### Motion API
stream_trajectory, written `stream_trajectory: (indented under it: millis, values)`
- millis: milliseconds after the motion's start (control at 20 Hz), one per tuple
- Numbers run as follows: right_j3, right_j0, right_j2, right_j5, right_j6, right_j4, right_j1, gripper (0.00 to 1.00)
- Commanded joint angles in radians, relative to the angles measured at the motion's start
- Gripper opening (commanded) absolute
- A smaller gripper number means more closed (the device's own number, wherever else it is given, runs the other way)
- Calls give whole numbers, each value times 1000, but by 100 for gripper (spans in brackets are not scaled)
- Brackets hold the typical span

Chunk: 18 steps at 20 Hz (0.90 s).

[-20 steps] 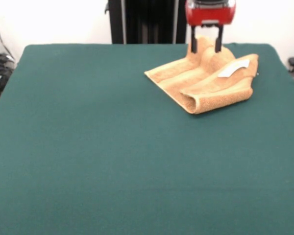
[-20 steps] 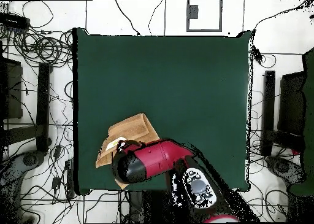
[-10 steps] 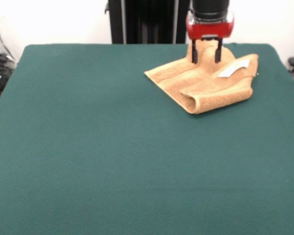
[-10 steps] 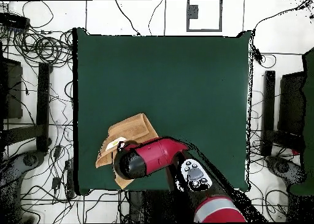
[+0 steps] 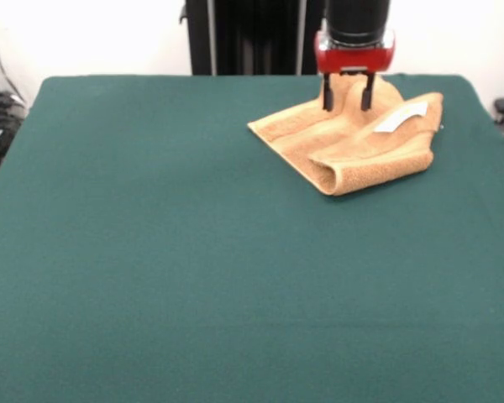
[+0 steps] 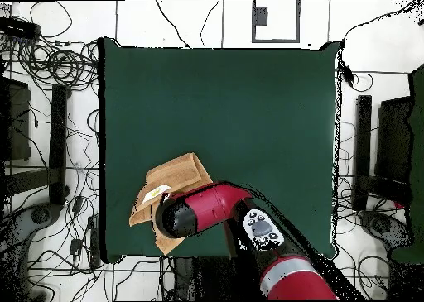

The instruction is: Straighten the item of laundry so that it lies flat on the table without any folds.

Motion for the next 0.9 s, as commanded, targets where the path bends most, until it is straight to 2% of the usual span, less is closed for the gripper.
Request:
stream_trajectory:
  millis: [50, 300, 550, 900]
  values:
    - [-81, -5, 29, -147, 2, -74, 18, 100]
    - [-53, -87, 97, -187, -49, -113, 47, 100]
    - [-45, -132, 138, -278, -27, -143, 84, 100]
    - [-53, -172, 145, -228, -91, -212, 60, 100]
